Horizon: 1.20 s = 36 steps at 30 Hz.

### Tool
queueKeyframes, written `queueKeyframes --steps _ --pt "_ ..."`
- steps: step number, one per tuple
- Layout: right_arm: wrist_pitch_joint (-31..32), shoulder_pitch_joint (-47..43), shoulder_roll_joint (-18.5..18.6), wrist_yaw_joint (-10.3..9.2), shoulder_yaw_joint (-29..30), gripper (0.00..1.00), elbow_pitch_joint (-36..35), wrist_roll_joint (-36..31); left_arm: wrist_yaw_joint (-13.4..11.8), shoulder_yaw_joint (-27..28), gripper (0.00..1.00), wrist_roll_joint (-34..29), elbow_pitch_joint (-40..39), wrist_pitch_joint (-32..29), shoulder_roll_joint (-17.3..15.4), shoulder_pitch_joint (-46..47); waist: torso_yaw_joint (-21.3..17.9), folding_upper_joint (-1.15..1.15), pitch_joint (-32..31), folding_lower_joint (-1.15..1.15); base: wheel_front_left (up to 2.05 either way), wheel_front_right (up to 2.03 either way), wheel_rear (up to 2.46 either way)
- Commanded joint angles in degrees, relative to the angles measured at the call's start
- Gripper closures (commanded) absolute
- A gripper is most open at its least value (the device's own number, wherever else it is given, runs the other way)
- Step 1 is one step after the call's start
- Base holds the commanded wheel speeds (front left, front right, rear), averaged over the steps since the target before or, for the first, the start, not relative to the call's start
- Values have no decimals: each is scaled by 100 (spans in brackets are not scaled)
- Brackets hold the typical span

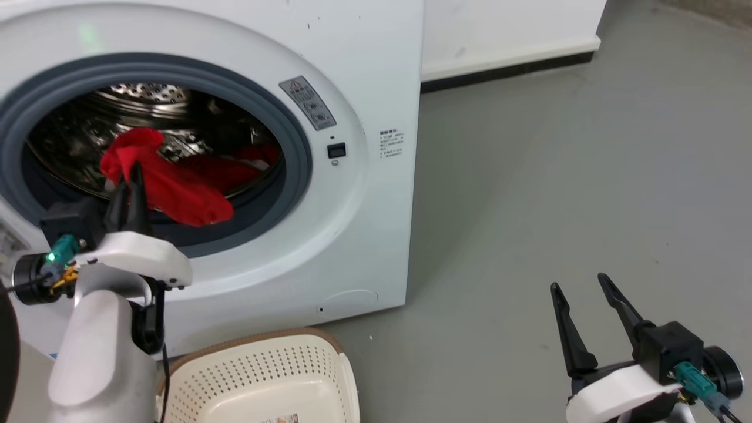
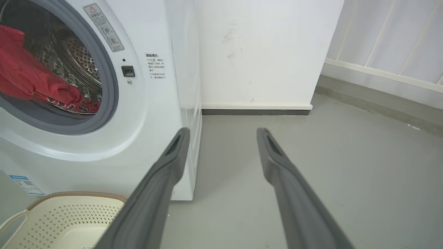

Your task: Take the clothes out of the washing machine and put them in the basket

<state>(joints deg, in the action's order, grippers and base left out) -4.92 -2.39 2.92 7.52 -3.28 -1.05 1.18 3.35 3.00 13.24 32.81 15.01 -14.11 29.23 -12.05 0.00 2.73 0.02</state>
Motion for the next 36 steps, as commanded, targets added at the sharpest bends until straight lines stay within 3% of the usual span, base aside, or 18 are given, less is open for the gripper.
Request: queueKeyframes --steps 1,13,19,26,28,36 --pt "73 -187 -10 -5 102 0 -125 14 37 -34 100 -73 -551 20 169 -378 190 0 -248 -2 0 0 0" --pt "267 -487 -9 -5 194 0 -360 -67 -133 -524 100 -60 -2969 -403 707 -2047 611 0 -455 -2 0 0 0" --pt "324 -522 -9 -5 142 0 -408 -70 -250 -701 100 103 -3399 -717 874 -2867 715 0 -411 -2 0 0 0" --pt "388 -479 -9 -5 93 0 -506 -153 -427 -856 100 348 -2867 -709 1022 -3696 777 0 -214 -2 0 0 0" --pt "409 -353 -9 -5 50 0 -569 -175 -414 -994 100 483 -2264 -573 1054 -3817 754 0 40 -2 0 0 0" --pt "378 26 -9 -5 -54 0 -629 -159 -303 -1172 100 757 -726 -285 1099 -3158 533 0 879 -2 0 0 0"
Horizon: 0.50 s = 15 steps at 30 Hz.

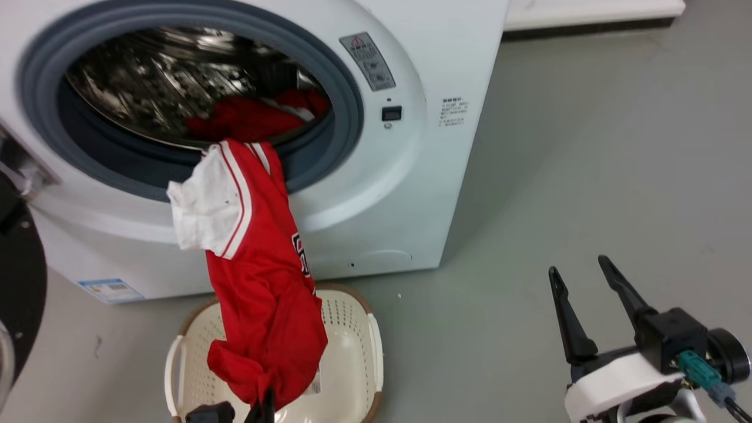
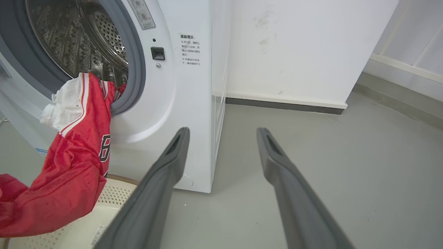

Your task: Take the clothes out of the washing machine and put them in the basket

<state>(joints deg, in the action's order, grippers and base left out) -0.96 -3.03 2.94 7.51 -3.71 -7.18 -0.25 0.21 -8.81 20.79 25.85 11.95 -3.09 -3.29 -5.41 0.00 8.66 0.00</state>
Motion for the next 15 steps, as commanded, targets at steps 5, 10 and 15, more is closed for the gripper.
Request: queueKeyframes --steps 5,10,15 --pt "-109 417 -13 -4 -53 0 -28 48 66 168 100 39 1051 215 -116 927 -362 0 1043 0 0 0 0" --pt "-260 793 -13 -4 -109 0 19 144 75 514 100 129 1927 311 -363 1934 -617 0 1905 0 0 0 0" --pt "-436 1123 -12 -6 -274 0 161 284 48 823 100 181 2659 327 -695 2768 -945 0 2616 0 0 0 0"
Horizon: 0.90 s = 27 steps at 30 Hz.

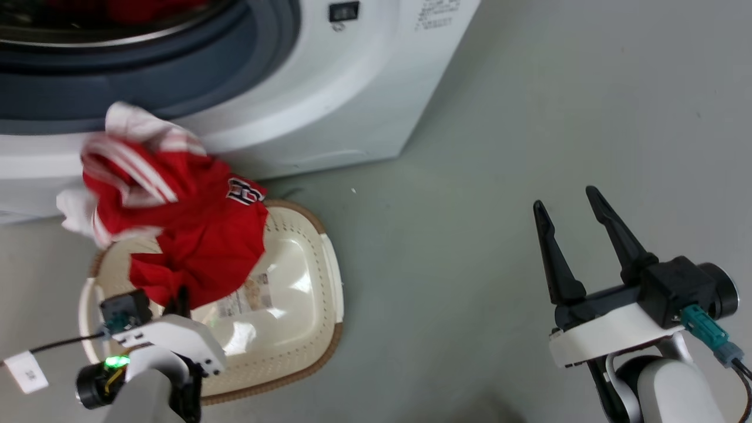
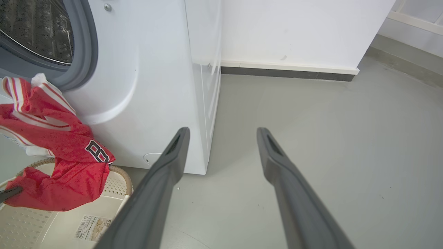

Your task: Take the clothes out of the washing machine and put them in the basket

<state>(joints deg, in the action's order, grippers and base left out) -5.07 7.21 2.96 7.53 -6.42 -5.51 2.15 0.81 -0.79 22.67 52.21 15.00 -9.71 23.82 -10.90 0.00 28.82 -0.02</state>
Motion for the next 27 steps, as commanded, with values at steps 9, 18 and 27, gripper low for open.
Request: queueKeyframes --steps 9,18,27 --pt "-336 426 -17 -7 -156 0 274 211 -243 350 100 145 1193 20 -440 764 -835 0 1304 2 0 0 0" --pt "-496 614 -14 -8 -145 0 373 197 -340 523 0 180 1413 21 -429 946 -743 0 1367 2 0 0 0" --pt "-451 395 -11 -8 -63 0 577 57 -110 503 0 -30 1086 20 -122 401 -353 0 210 2 0 0 0"
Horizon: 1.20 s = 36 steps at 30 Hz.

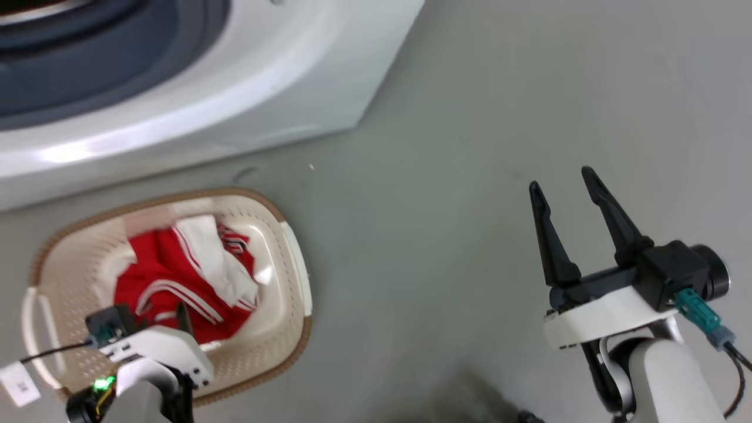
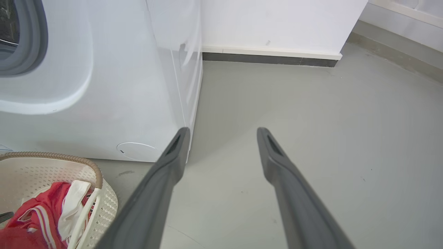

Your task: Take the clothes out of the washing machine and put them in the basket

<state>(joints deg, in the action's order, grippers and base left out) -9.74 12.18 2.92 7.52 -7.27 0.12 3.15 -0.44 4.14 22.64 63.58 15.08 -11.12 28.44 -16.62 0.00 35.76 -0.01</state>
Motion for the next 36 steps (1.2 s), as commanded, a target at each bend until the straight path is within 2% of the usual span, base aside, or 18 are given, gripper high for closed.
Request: queueKeyframes --steps 1,3,4,9,15,25,31,36 --pt "51 -140 -8 -7 44 0 13 -67 26 16 0 -61 -121 13 63 -152 274 0 -629 1 0 0 0" --pt "115 -221 -8 -7 92 0 12 -123 47 10 0 -142 -267 13 175 -343 391 0 -933 1 0 0 0" --pt "211 -389 -6 -7 178 0 -27 -203 95 -14 0 -285 -502 13 309 -599 568 0 -1339 1 0 0 0" --pt "369 -651 -7 -6 306 0 -129 -282 144 22 0 -493 -980 13 492 -957 844 0 -1850 1 0 0 0" --pt "516 -854 -8 -6 345 0 -235 -326 184 78 0 -711 -1585 14 619 -1237 1061 0 -2201 1 0 0 0" --pt "699 -1149 -8 -6 427 0 -357 -366 206 94 0 -1107 -3055 14 779 -1618 1357 0 -2655 1 0 0 0" --pt "767 -1208 -7 -6 455 0 -450 -370 162 -23 0 -1365 -3682 13 804 -1395 1442 0 -2768 1 0 0 0" --pt "814 -1248 -8 -6 449 0 -524 -370 219 -139 0 -1480 -3796 13 808 -1012 1470 0 -2786 1 0 0 0"
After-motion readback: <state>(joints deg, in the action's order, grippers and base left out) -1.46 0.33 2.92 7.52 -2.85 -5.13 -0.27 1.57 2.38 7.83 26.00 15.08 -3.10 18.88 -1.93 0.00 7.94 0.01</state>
